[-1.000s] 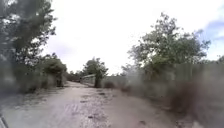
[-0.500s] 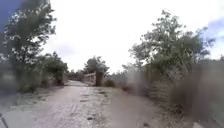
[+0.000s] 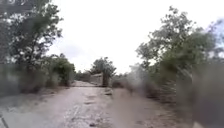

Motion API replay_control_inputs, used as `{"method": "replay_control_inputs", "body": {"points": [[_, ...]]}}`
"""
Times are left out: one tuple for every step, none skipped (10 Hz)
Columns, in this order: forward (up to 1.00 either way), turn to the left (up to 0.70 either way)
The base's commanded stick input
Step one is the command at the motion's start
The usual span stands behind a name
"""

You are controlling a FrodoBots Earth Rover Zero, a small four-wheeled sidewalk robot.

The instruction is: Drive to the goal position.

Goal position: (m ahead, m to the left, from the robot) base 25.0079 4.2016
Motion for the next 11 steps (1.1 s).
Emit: {"method": "replay_control_inputs", "body": {"points": [[0.45,0.27],[0.45,0.27],[0.45,0.27],[0.45,0.27],[0.45,0.27],[0.45,0.27],[0.45,0.27],[0.45,0.27],[0.45,0.0],[0.45,0.0],[0.45,0.0]]}}
